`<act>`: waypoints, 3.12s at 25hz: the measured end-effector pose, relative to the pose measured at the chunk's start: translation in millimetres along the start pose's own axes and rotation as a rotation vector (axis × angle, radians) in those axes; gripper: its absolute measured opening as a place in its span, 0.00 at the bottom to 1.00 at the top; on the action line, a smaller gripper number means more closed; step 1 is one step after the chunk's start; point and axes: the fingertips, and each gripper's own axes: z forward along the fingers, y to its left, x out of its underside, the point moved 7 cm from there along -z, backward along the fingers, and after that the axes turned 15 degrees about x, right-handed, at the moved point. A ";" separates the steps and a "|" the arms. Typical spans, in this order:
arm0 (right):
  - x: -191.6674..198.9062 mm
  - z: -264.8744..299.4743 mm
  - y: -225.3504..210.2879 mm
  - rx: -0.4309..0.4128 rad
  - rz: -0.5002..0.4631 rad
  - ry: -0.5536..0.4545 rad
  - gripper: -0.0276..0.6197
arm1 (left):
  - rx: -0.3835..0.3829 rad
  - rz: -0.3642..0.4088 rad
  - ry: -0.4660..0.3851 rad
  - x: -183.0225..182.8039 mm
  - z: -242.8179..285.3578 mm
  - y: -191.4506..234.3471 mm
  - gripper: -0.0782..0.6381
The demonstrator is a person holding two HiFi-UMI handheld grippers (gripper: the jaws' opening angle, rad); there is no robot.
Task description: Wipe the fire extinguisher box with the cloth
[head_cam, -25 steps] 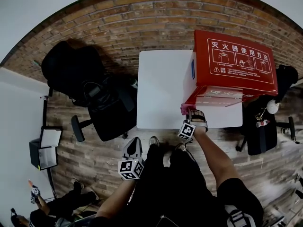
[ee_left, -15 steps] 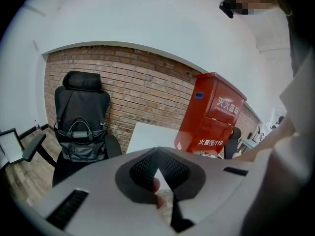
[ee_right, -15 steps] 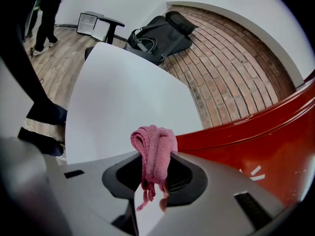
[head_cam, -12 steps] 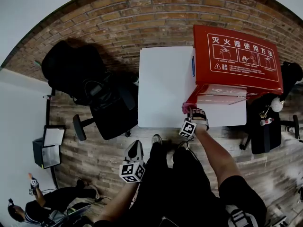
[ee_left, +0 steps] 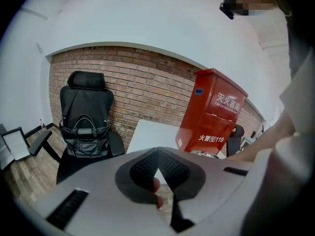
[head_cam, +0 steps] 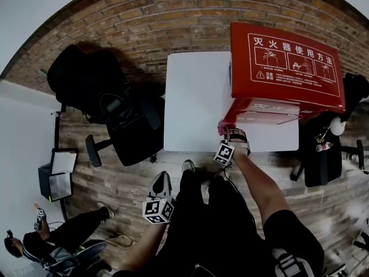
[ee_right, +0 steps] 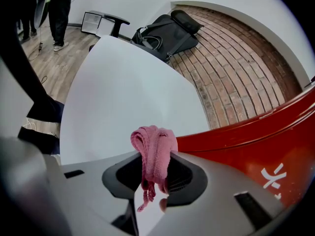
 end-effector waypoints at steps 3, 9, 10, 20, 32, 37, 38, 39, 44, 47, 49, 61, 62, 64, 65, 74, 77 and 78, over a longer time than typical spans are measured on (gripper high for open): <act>0.1 1.9 0.9 0.008 -0.004 -0.009 0.22 | -0.009 -0.005 0.000 3.6 0.1 -2.7 0.13; 7.8 0.6 2.2 0.020 -0.013 -0.029 0.22 | -0.011 -0.004 -0.001 11.2 2.9 -12.8 0.13; 9.5 0.3 2.2 0.022 -0.010 -0.030 0.22 | -0.011 -0.005 -0.001 12.1 3.4 -14.5 0.13; 38.8 -1.3 0.0 0.029 -0.005 -0.011 0.22 | -0.005 -0.006 -0.001 19.0 11.4 -29.8 0.13; 66.2 -0.6 -0.4 0.038 0.013 0.010 0.22 | 0.010 0.010 0.001 20.2 23.2 -44.4 0.13; 66.5 -4.2 -4.4 0.073 0.028 0.007 0.22 | 0.003 0.014 -0.001 20.2 18.9 -47.6 0.13; 66.4 -5.2 -6.8 0.091 0.033 0.002 0.22 | 0.002 0.015 -0.001 20.2 18.4 -47.5 0.13; 66.3 -6.3 -9.2 0.108 0.038 -0.003 0.22 | 0.002 0.015 -0.002 20.3 18.0 -47.4 0.13; 65.9 -15.8 -20.1 0.152 0.044 -0.022 0.22 | 0.019 0.018 -0.006 20.1 19.9 -51.6 0.13; 64.0 -21.9 -27.2 0.177 0.032 -0.036 0.22 | 0.039 0.030 -0.007 17.9 24.2 -56.0 0.13; 63.4 -25.0 -31.9 0.195 0.023 -0.040 0.22 | 0.054 0.040 -0.008 16.0 27.1 -59.1 0.13; 63.1 -48.4 -56.9 0.261 0.043 -0.068 0.22 | 0.106 0.054 -0.020 15.0 36.3 -75.5 0.13; 62.6 -50.8 -59.3 0.255 0.045 -0.067 0.22 | 0.108 0.056 -0.022 14.5 36.6 -76.8 0.13; 62.5 -54.1 -62.8 0.252 0.047 -0.066 0.22 | 0.113 0.060 -0.026 13.0 37.5 -78.7 0.13; 62.4 -55.4 -64.9 0.257 0.047 -0.066 0.22 | 0.116 0.061 -0.028 12.2 37.9 -79.4 0.13; 57.9 -69.6 -85.1 0.301 0.041 -0.076 0.22 | 0.126 0.067 -0.043 8.6 37.0 -81.1 0.13; 56.7 -75.4 -94.4 0.317 0.045 -0.081 0.22 | 0.131 0.063 -0.050 6.8 38.7 -82.0 0.13; 56.4 -77.3 -97.4 0.322 0.046 -0.083 0.22 | 0.134 0.064 -0.052 5.9 39.4 -82.5 0.13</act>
